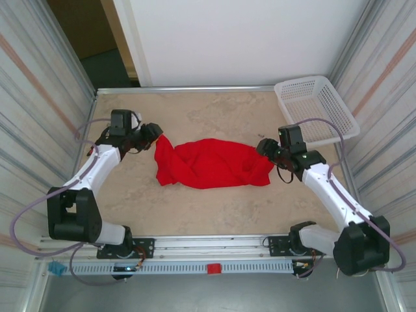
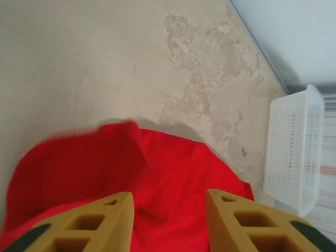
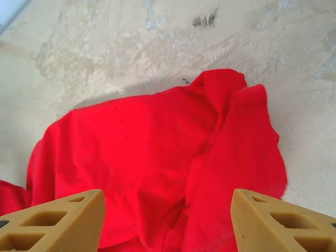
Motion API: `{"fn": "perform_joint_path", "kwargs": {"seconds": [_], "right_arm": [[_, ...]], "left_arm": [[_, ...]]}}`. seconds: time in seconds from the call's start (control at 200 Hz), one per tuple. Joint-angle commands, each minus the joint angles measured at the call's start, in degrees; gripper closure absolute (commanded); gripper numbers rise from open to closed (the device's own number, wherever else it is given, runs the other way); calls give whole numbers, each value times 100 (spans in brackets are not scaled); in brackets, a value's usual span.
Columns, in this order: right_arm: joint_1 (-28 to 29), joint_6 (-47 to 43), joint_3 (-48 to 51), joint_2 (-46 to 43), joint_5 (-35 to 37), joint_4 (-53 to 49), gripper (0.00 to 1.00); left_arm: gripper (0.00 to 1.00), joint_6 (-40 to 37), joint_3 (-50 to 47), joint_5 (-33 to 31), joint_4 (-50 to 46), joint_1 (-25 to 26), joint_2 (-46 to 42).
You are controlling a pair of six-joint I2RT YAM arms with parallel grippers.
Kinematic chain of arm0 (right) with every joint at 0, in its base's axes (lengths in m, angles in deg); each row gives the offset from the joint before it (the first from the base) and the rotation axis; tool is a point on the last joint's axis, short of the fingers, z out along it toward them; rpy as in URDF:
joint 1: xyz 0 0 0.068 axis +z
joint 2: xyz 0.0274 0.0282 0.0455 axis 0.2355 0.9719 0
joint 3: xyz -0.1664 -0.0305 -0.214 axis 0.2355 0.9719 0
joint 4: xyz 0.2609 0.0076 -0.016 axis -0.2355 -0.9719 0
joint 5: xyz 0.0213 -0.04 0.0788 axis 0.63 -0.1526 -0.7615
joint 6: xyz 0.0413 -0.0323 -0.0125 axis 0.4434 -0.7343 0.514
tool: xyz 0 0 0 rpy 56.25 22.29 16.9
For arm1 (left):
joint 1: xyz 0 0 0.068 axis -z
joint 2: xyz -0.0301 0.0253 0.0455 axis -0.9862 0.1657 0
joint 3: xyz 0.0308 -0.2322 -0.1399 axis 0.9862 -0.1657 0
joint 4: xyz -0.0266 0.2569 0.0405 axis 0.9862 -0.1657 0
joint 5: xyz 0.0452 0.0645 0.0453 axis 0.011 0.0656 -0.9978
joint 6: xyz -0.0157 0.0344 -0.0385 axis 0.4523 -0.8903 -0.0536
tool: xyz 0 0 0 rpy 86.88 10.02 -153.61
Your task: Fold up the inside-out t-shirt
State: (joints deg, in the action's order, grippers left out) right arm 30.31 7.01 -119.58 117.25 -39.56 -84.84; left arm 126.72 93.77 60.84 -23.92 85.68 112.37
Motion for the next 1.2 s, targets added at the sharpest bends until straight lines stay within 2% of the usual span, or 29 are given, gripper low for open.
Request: {"fn": "perform_joint_path", "kwargs": {"seconds": [0.0,0.12,0.225,0.356,0.456,0.686,0.962,1.192], "right_arm": [[113,-245,401,-524,243,-503,38],[141,-266,855,-905,268,-722,38],[145,-248,1204,-968,182,-690,38],[161,-222,1582,-742,-74,-373,38],[179,-234,1726,-406,-249,-119,39],[238,-331,1733,-78,-310,91,40],[240,-287,1720,-126,-251,93,40],[243,-267,1698,-253,-176,9,40]], "left_arm": [[55,-503,83,-160,62,-133,-197],[51,-548,-277,-252,-425,-147,-718],[49,-304,-992,-474,-715,-25,-1450],[52,203,-1986,-936,-771,461,-2254],[56,496,-2637,-1128,-523,754,-2501],[62,378,-3164,-1149,194,928,-2104],[62,405,-3344,-1098,1098,980,-1488],[63,341,-3200,-1415,996,1067,-1207]]}}
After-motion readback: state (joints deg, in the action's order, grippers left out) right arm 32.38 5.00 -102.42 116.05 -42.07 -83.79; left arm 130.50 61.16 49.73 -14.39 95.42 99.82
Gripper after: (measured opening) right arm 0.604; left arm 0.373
